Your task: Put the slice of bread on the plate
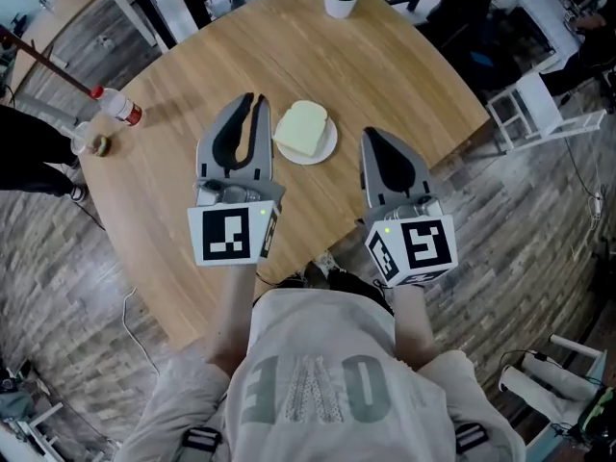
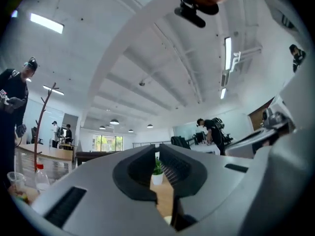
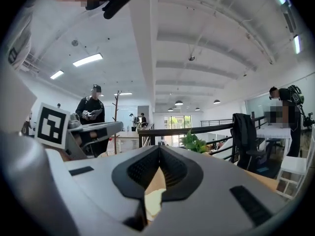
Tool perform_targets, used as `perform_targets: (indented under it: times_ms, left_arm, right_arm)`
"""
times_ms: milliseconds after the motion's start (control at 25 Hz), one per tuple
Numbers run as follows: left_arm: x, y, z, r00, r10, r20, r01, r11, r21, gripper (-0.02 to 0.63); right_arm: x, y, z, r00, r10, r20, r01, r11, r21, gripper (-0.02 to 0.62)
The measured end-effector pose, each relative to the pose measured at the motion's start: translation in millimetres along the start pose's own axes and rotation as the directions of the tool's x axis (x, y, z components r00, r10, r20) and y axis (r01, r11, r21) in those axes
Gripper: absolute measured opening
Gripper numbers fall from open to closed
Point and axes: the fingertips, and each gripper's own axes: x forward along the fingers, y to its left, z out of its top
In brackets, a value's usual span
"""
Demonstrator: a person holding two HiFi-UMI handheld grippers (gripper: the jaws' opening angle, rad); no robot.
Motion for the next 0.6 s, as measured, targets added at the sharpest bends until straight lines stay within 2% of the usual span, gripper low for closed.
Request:
perform_targets:
  times_ms: [40, 80, 240, 400, 600]
  left_arm:
    - [-7.7, 2.7, 11.7, 0.999, 0.017, 0.033, -0.016, 1.0, -0.017, 0.018]
    - [-15.7, 5.3, 21.2, 0.998, 0.035, 0.06, -0.033, 0.999, -0.04, 0.009]
    - [-44.4, 13.0, 34.0, 0.992, 0.1, 0.083, -0.09, 0.989, -0.116, 0.009]
    - [-52.2, 14.7, 27.7, 0.993, 0.106, 0.053, -0.1, 0.99, -0.101, 0.008]
    - [-53.2, 18.8, 28.2, 0.992, 0.114, 0.049, -0.109, 0.99, -0.09, 0.008]
  right_arm:
    - [1.4, 2.3, 4.8, 1.0, 0.007, 0.021, -0.007, 1.0, -0.005, 0.017]
    - [2.2, 4.5, 9.3, 0.999, 0.011, 0.04, -0.011, 1.0, -0.009, 0.017]
    - [1.6, 14.1, 19.7, 0.996, 0.013, 0.091, -0.011, 1.0, -0.015, 0.018]
    - [0.6, 24.5, 20.3, 0.995, 0.023, 0.095, -0.018, 0.999, -0.05, 0.017]
    - [2.1, 30.6, 18.4, 0.995, 0.04, 0.093, -0.037, 0.999, -0.033, 0.017]
